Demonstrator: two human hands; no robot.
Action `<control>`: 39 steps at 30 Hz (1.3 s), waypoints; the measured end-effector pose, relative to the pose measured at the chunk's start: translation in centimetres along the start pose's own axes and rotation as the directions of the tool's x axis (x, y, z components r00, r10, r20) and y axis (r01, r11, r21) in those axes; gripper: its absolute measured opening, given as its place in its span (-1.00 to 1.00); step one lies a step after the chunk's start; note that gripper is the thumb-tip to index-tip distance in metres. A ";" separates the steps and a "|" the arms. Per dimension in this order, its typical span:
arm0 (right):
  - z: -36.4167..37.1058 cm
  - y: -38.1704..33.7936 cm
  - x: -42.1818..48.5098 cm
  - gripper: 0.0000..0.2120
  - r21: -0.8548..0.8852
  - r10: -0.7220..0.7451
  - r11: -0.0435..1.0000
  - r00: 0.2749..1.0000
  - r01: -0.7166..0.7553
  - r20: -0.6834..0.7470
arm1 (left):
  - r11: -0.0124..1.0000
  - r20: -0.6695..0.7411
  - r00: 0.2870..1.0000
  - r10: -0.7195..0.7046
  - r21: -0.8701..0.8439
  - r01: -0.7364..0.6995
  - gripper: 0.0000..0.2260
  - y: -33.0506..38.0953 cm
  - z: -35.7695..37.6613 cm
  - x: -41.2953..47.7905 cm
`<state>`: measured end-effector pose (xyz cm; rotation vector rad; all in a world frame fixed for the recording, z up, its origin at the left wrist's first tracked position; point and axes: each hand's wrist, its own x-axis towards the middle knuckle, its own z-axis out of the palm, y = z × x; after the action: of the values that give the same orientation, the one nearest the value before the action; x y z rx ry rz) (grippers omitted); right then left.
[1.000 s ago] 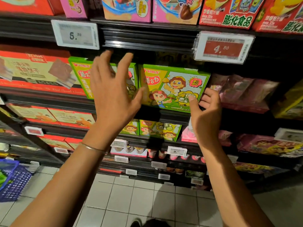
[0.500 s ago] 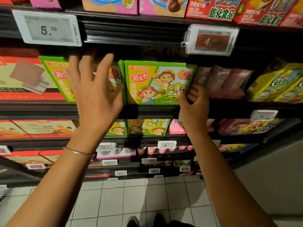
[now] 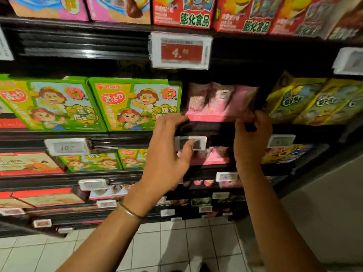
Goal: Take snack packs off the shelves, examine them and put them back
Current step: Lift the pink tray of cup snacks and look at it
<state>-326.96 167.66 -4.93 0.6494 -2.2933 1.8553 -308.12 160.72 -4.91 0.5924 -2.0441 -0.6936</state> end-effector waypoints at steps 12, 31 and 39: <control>-3.9 3.2 5.3 -0.37 -0.184 -0.073 0.968 0.892 0.171 0.446 | 0.848 -0.012 0.942 -0.335 0.433 0.307 -0.25 4.2 8.9 4.7; -5.7 3.9 5.8 -0.43 0.021 0.028 0.999 0.888 -0.042 0.458 | 0.846 -0.273 0.860 -0.431 0.211 0.490 -0.40 5.9 9.8 2.8; -7.1 3.1 4.9 -0.35 0.010 0.063 0.997 0.897 -0.074 0.438 | 0.901 -0.245 0.880 -0.406 0.055 0.431 -0.64 6.6 8.6 1.1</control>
<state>-333.87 173.70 -4.28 1.1050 -2.5876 1.9327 -316.98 166.95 -3.85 1.1494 -1.7579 -0.7258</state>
